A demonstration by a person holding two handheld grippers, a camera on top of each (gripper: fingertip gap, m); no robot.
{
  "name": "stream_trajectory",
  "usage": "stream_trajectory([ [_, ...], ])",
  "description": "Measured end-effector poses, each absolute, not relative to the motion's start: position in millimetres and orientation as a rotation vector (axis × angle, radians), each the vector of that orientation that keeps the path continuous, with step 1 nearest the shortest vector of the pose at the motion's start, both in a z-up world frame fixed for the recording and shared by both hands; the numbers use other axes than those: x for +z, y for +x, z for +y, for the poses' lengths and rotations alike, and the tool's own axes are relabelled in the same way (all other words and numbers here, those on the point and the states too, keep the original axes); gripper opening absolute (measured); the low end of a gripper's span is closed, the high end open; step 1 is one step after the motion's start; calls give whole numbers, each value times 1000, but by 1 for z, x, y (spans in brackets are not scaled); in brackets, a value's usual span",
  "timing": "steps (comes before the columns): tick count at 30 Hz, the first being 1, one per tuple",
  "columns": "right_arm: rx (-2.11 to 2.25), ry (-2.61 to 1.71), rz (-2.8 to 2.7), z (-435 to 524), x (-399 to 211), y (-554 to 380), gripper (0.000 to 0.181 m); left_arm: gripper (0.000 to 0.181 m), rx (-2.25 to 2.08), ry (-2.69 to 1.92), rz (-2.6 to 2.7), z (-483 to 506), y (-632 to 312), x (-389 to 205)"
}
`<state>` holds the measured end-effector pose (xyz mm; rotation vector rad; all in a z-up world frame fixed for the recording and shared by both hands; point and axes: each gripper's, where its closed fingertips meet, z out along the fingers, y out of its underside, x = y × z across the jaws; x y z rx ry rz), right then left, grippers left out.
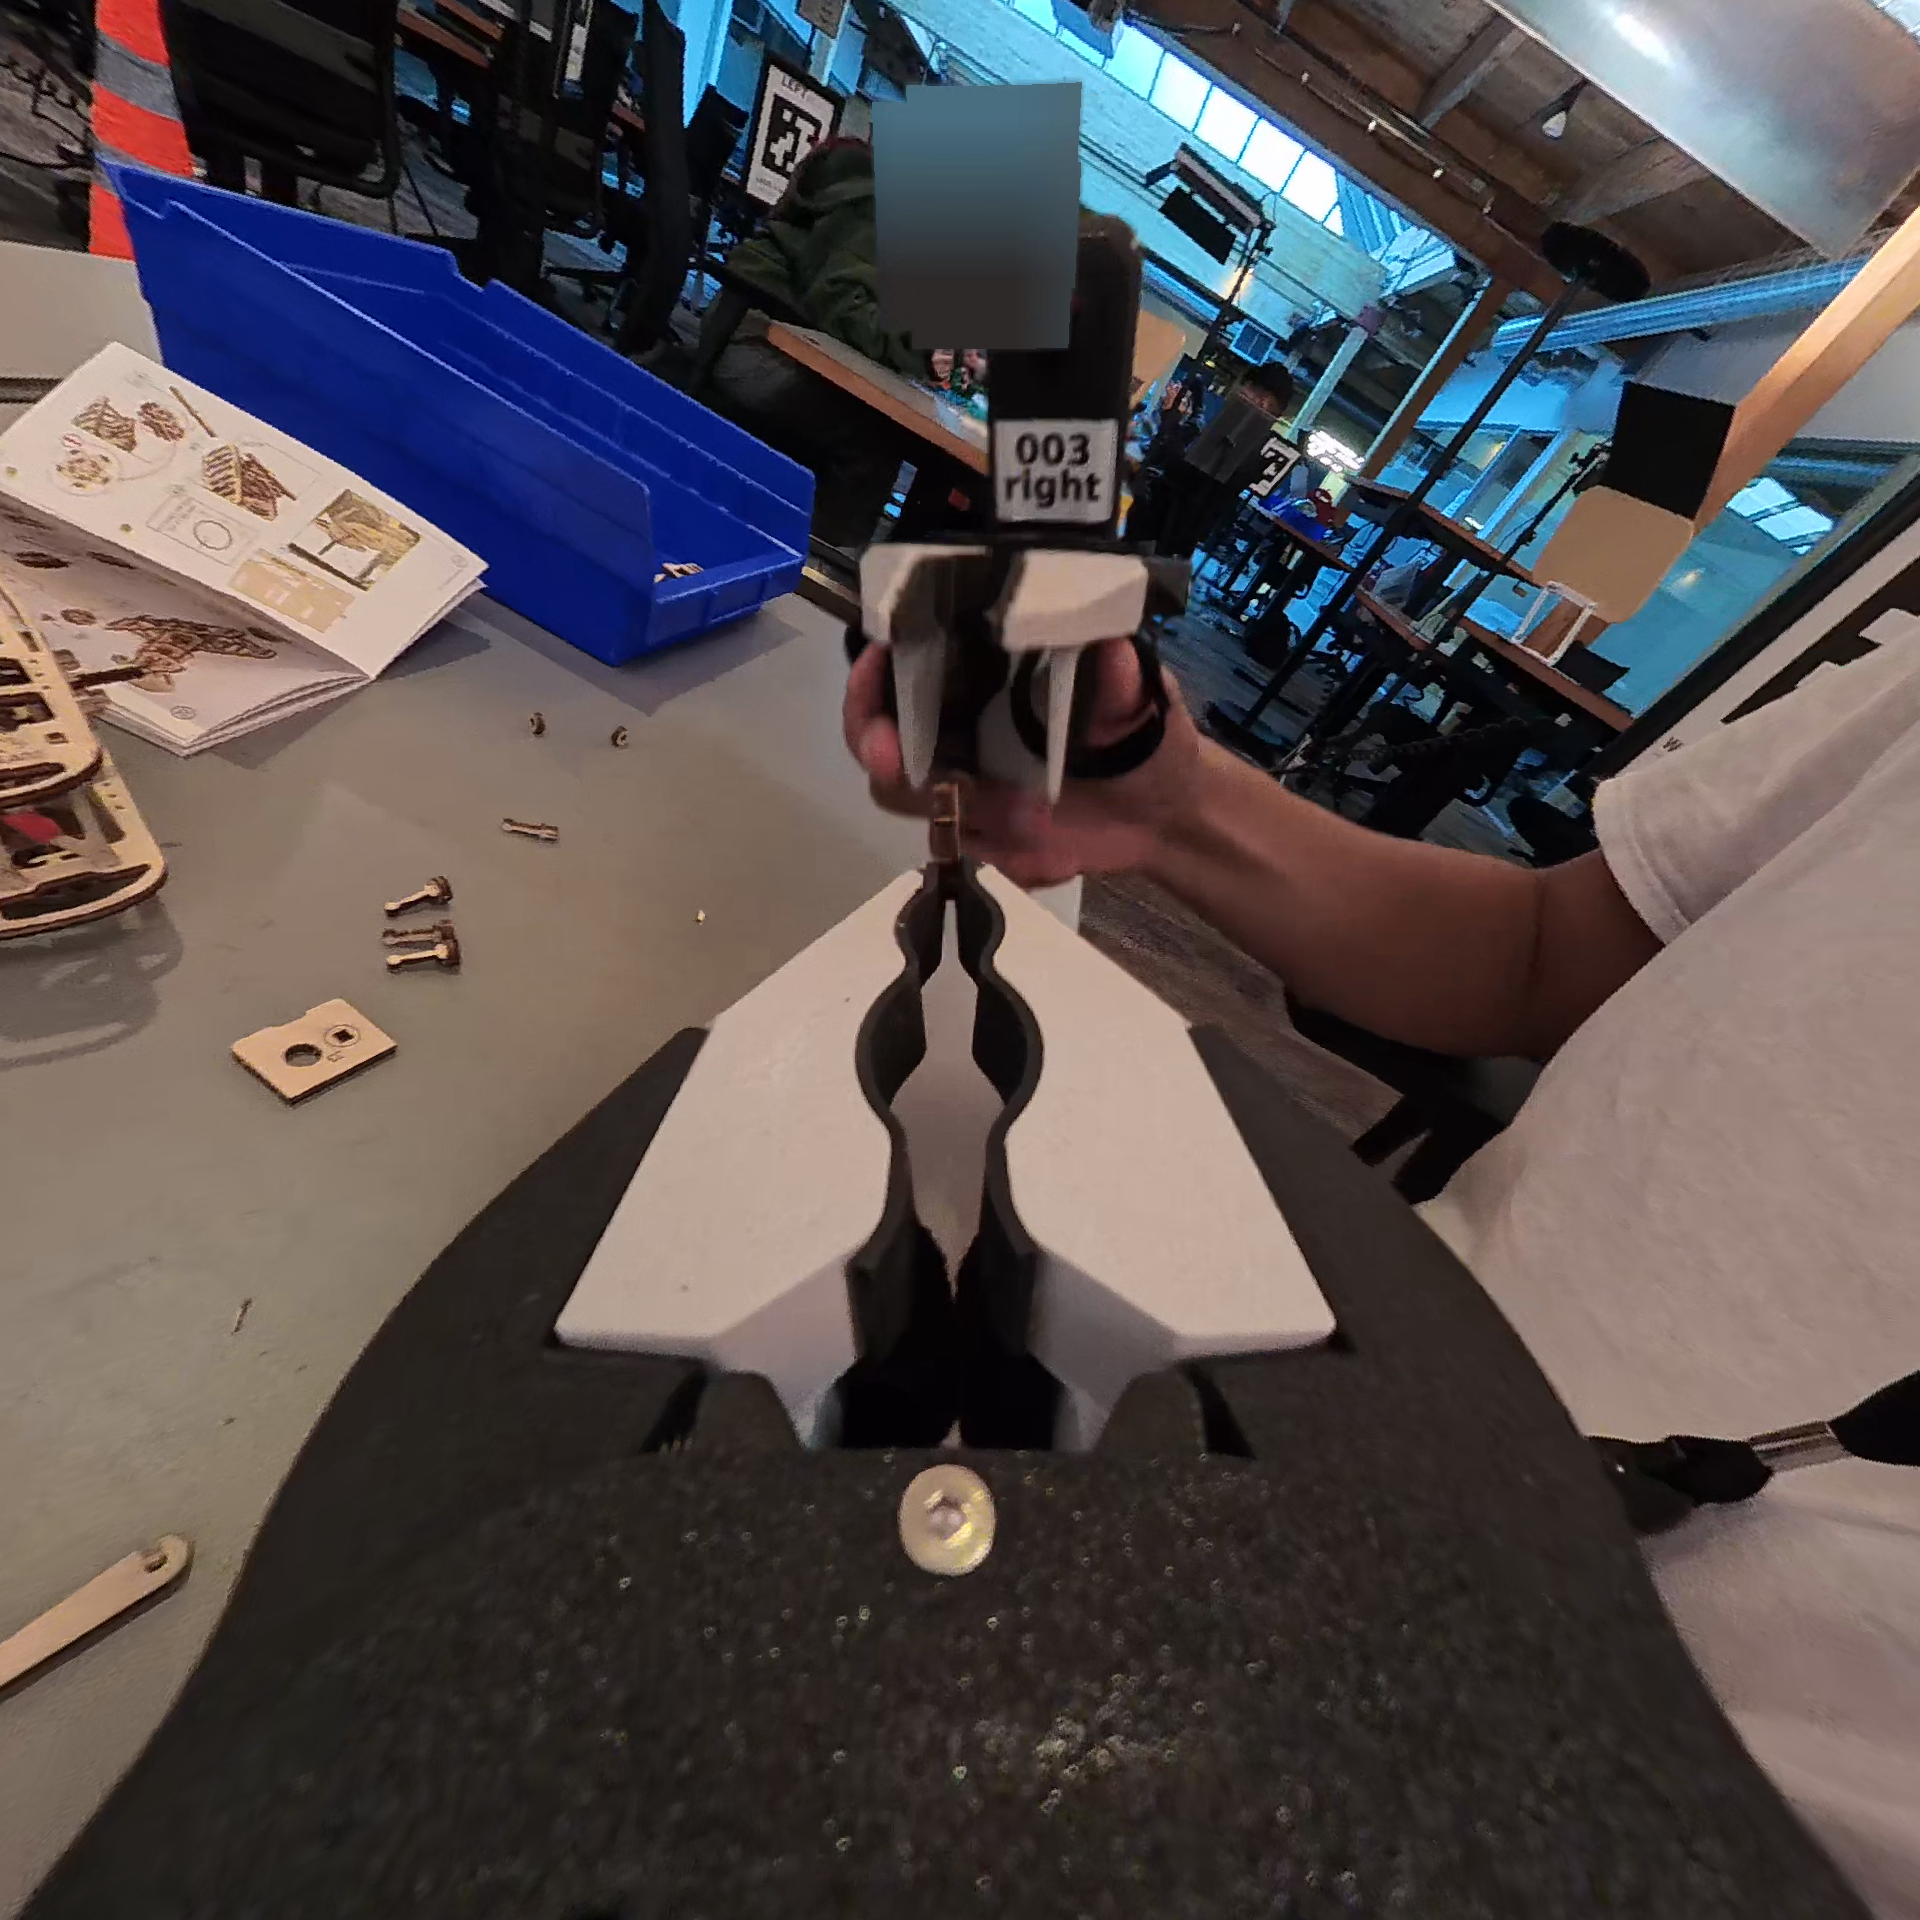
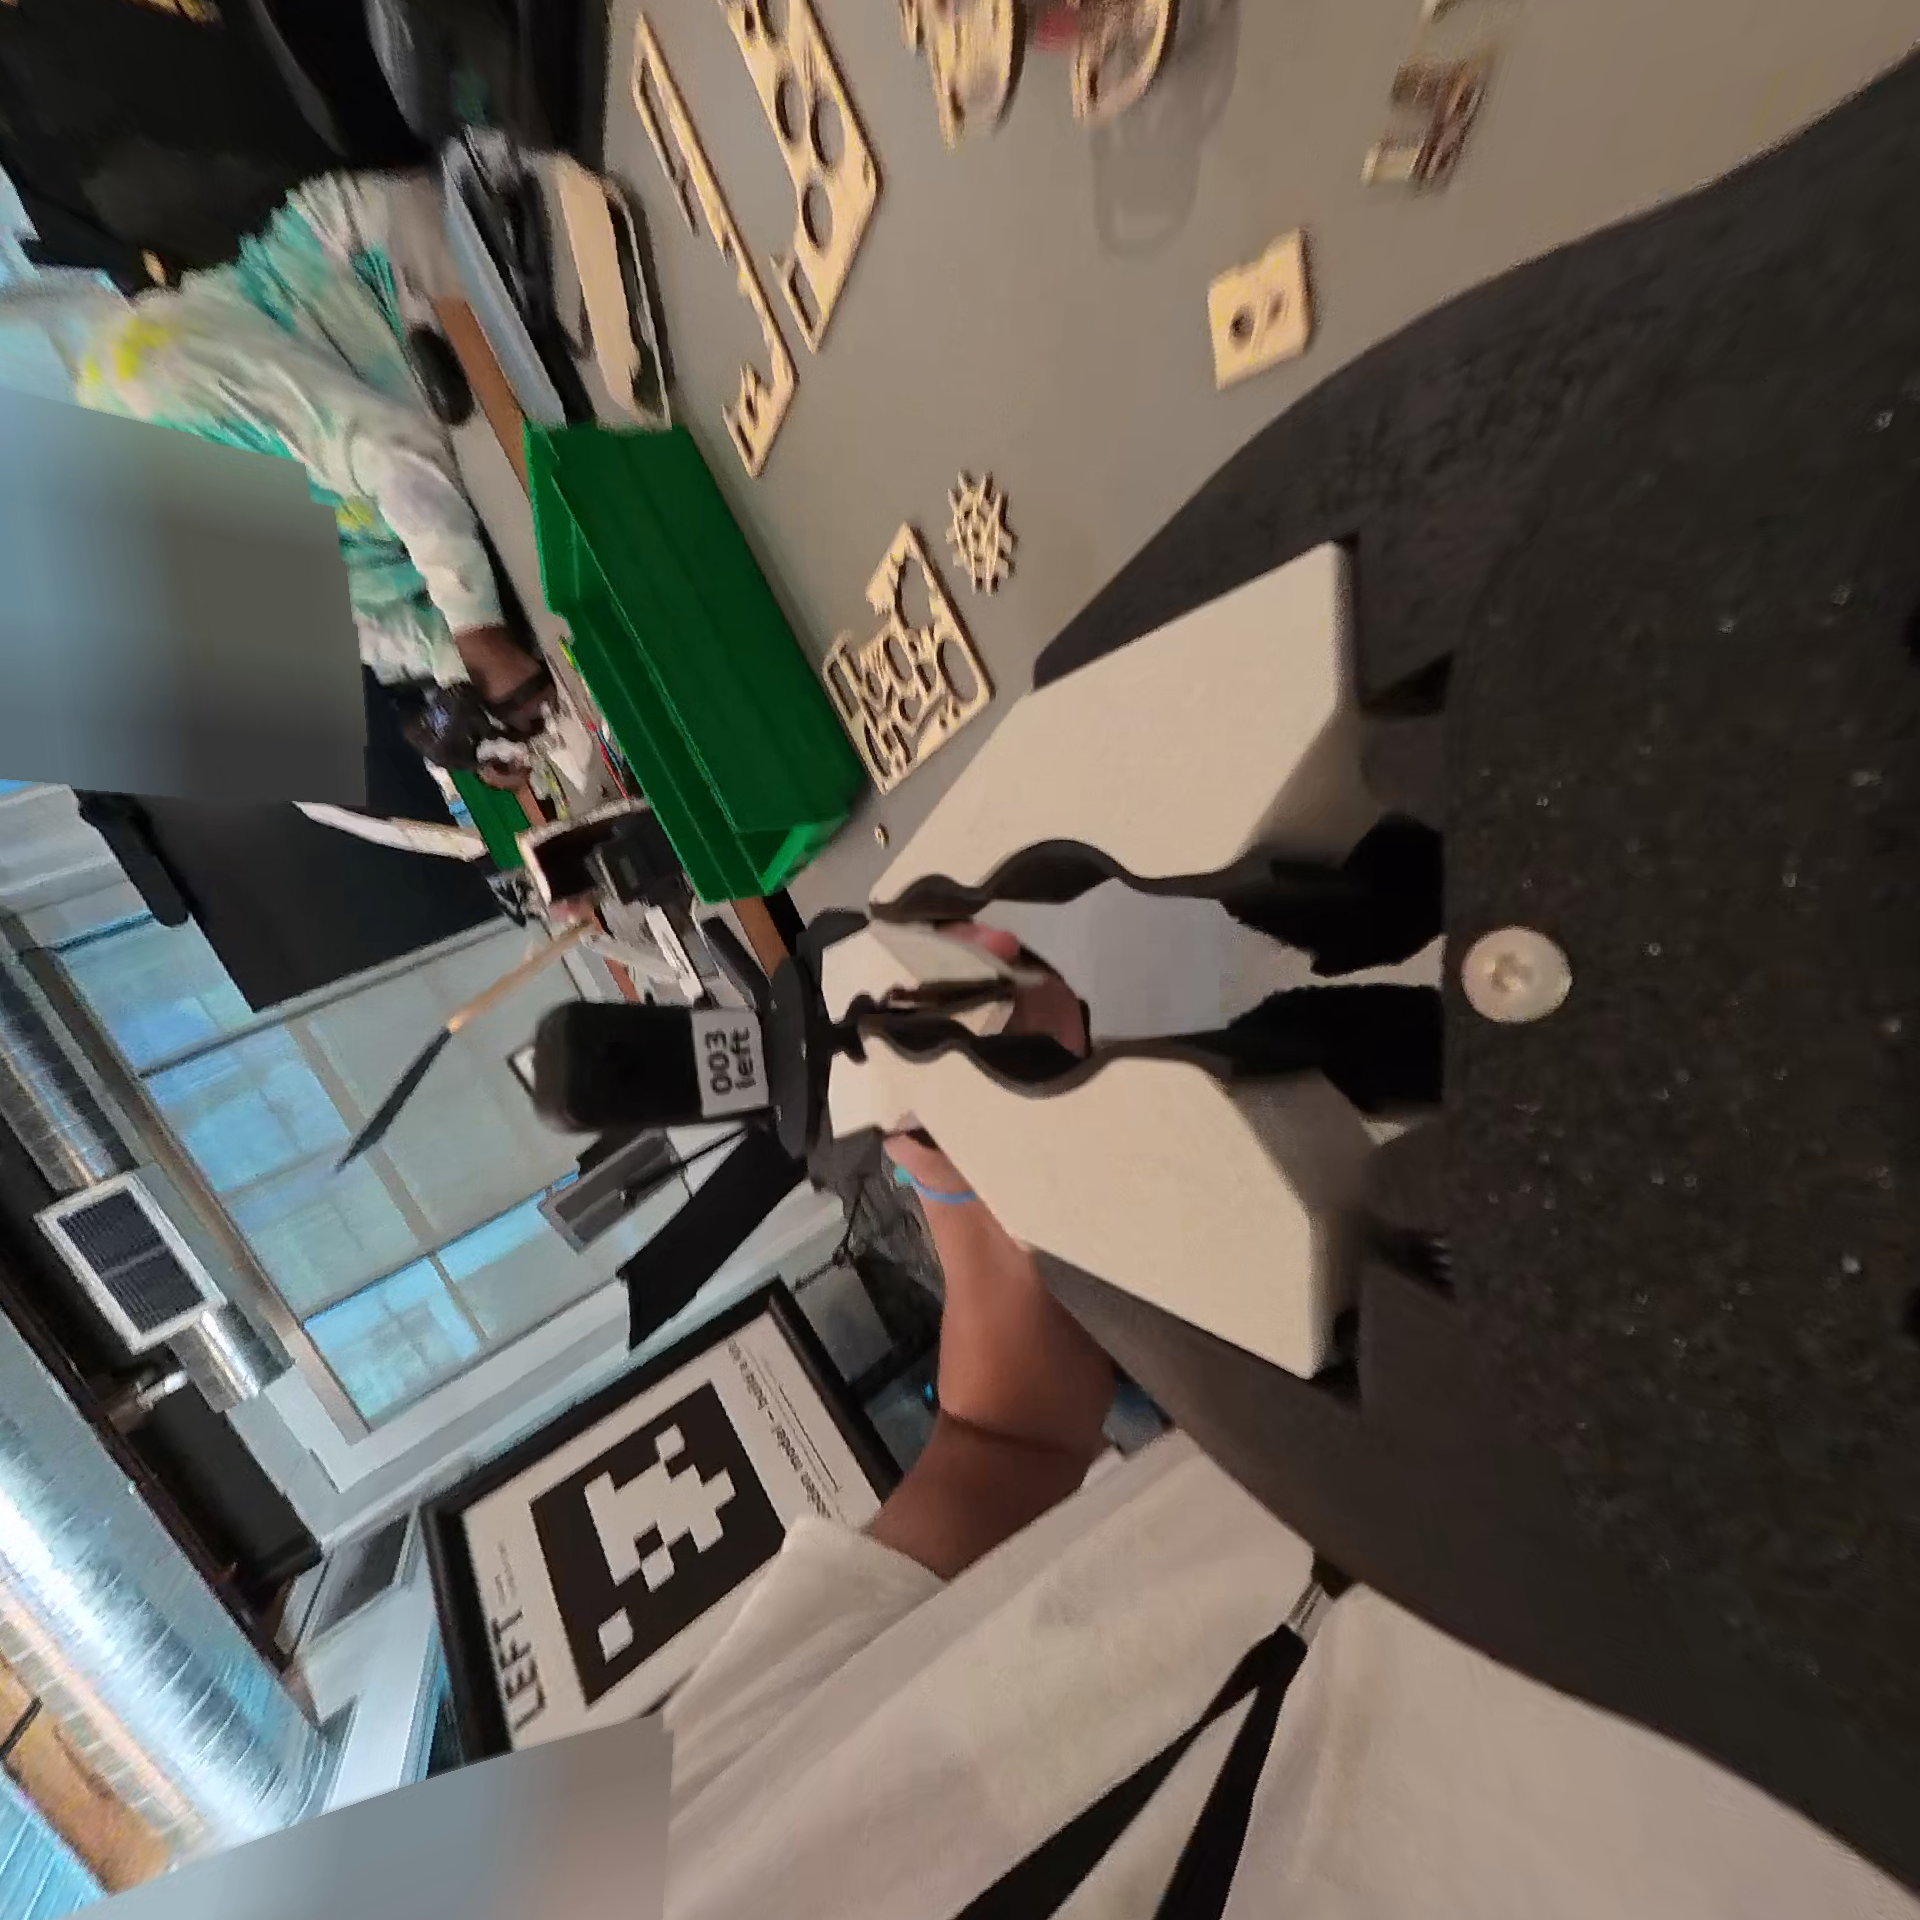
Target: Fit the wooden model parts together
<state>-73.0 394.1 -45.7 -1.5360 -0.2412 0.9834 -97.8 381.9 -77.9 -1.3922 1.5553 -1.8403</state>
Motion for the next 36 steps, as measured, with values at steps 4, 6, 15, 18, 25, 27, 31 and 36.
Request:
stream_trajectory([
  [4, 754, -1709, -222, 390, -67, -23, 18, 0, -1823, -1407, 1556, 385, -98, -78],
  [6, 567, -1812, -187, 385, -86, 16, 19, 0, -1792, -1400, 1568, 385, -99, -77],
  [15, -171, -2200, 110, 348, -208, 171, 24, 0, -1546, -1397, 1620, 383, -98, -86],
  [18, -206, -2226, 60, 356, -218, 169, 24, 0, -1451, -1415, 1645, 380, -102, -97],
  [25, -205, -2210, 200, 364, -215, 173, 23, 0, -1461, -1477, 1664, 382, -107, -119],
  [27, -165, -2220, 229, 371, -204, 167, 19, 0, -1483, -1506, 1668, 384, -107, -125],
  [31, -188, -2423, -63, 382, -202, 160, 18, 0, -1476, -1523, 1697, 386, -107, -135],
  [36, -217, -2609, -342, 389, -221, 174, 22, 0, -1393, -1517, 1733, 397, -111, -144],
])
